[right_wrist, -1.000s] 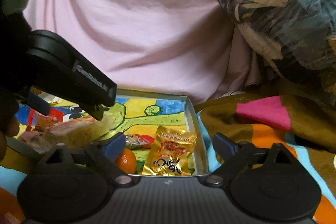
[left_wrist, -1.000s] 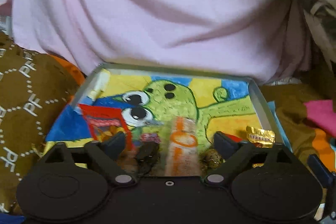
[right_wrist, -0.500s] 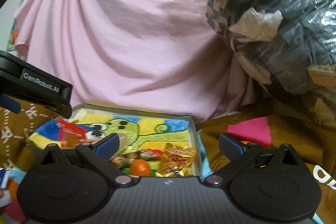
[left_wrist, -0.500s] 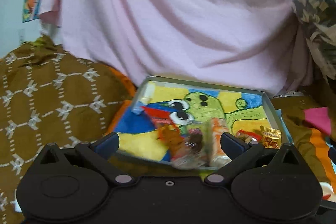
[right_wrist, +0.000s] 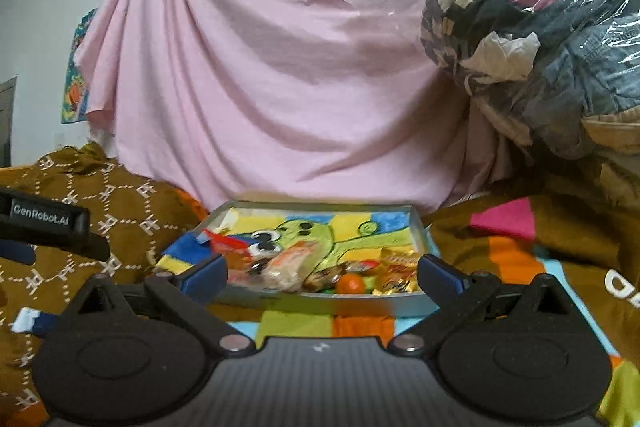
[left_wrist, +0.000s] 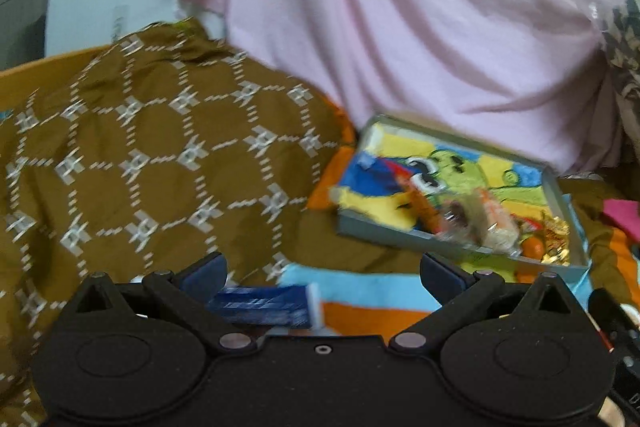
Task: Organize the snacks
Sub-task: 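Withdraw both tools from the tray back toward the remaining snacks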
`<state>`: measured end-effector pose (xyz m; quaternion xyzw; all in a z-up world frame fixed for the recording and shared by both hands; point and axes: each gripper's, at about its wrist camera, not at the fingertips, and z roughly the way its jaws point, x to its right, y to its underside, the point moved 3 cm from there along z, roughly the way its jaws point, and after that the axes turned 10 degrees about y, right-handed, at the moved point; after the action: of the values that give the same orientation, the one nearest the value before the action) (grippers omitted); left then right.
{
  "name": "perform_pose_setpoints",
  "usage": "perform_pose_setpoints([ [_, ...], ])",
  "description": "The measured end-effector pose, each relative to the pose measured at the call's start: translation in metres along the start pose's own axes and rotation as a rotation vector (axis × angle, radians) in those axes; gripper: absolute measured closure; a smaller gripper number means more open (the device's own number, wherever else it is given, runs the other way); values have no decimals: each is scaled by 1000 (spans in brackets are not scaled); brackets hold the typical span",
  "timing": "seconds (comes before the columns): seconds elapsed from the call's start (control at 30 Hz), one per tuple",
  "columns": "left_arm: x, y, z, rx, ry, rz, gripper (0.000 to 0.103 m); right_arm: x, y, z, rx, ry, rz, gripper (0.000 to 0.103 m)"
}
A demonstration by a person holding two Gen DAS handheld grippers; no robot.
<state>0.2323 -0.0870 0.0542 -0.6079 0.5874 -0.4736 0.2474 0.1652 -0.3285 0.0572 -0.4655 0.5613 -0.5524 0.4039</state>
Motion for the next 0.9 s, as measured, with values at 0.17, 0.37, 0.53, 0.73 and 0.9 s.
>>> perform_pose_setpoints([
  [0.17,-26,19,-15,-26,-27,-18,1,-16,8,-22,-13,-27,-48,0],
  [0.37,-44,37,-28,-45,-39,-11,1,-36,17,-53,-26,-94,-77,0],
  [0.53,-52,54,-35,-61,-55,1,1,-48,25,-74,-53,-124,-119,0],
  [0.73,-60,76,-39,-114,-51,-12,1,-53,43,-76,-193,-141,-133,0],
  [0.9,-62,90,-41,-140,-39,-1,1,-54,56,-76,-287,-142,-153,0],
])
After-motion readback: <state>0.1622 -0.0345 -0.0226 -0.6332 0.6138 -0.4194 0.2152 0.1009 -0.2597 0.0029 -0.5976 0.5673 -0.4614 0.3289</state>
